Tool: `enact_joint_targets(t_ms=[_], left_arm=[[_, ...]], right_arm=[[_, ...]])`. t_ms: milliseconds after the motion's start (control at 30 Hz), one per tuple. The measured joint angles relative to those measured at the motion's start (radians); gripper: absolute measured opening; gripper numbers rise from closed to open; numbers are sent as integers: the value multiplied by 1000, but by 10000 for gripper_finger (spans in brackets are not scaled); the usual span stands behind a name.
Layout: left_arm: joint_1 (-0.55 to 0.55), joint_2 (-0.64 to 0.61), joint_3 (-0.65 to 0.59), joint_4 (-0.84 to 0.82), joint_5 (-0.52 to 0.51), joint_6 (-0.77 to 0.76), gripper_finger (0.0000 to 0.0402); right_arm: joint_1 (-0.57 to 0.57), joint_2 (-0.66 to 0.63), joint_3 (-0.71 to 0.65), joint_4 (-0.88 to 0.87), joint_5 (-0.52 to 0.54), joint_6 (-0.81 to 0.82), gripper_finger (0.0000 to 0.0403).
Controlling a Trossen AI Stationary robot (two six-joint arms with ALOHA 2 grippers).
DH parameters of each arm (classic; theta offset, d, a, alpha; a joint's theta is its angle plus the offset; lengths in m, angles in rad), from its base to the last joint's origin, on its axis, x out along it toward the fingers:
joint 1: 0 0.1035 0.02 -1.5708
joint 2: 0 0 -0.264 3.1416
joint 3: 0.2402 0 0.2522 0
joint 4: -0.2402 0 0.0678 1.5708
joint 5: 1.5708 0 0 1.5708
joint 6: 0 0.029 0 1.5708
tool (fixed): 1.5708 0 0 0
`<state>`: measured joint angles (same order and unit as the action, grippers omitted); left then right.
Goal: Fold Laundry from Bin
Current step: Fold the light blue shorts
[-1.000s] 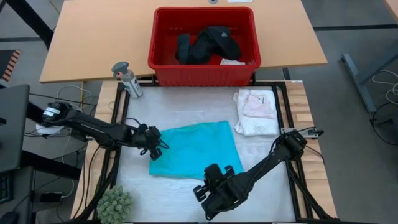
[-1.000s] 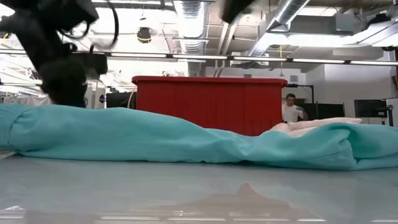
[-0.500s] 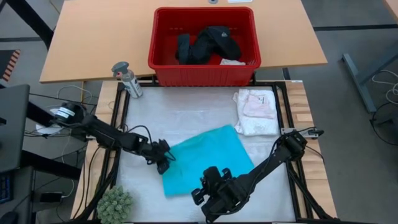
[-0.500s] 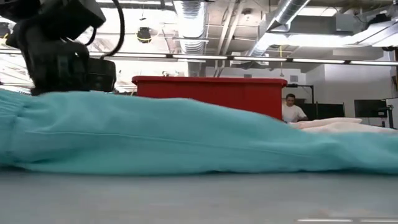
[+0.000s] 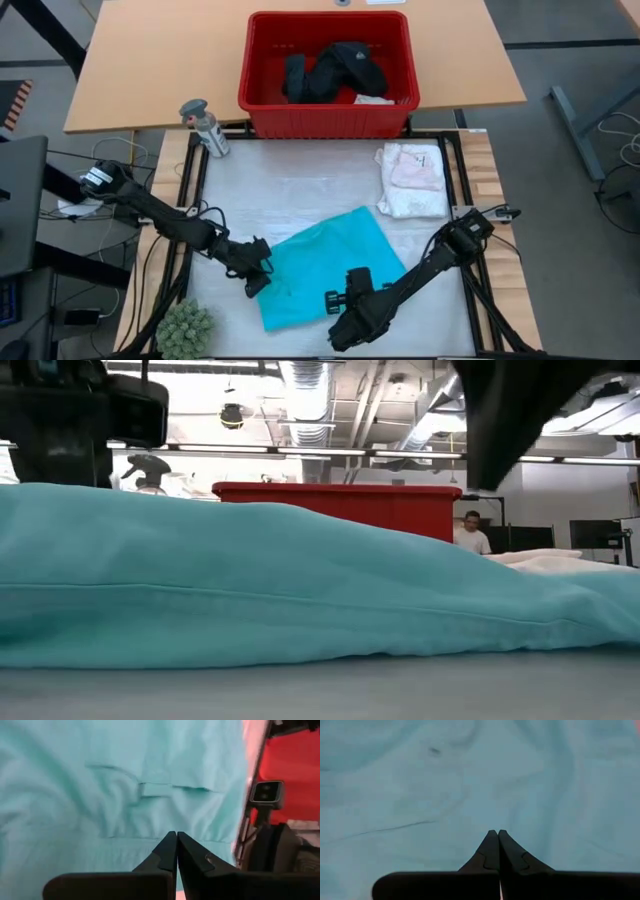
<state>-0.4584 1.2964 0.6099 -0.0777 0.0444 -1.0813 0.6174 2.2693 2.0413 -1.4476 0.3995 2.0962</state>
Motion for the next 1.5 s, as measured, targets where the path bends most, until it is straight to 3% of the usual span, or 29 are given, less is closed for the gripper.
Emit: enact_joint_targets(t_ms=[200,400,600,700,800,967,1167,1367,1500], left_arm=[[-22,-17,39,-49,-9,26,0],[-28,-77,51,-96,-22,45,0],[-29,-166,51,-139,-32,64,0],[-29,-219,51,-203,-45,64,0],[-29,-281,52,-297,-85,68,0],[-29,-390,52,-426,-175,93,0],[-29,-479,52,-498,-277,207,0],[-32,-493,52,-538,-319,266,0],[-46,-505,52,-516,-320,250,0]], right_arm=[[-48,58,-2,-6,-42,-7,14],[-143,125,-2,18,-66,-147,14],[-268,150,-1,140,-24,-434,14],[-336,151,-1,228,56,-636,14],[-406,151,11,336,70,-881,14],[-458,147,122,317,81,-1087,14],[-417,135,318,216,83,-1182,27],[-256,83,292,376,71,-1199,13],[-124,73,296,435,148,-1135,13]])
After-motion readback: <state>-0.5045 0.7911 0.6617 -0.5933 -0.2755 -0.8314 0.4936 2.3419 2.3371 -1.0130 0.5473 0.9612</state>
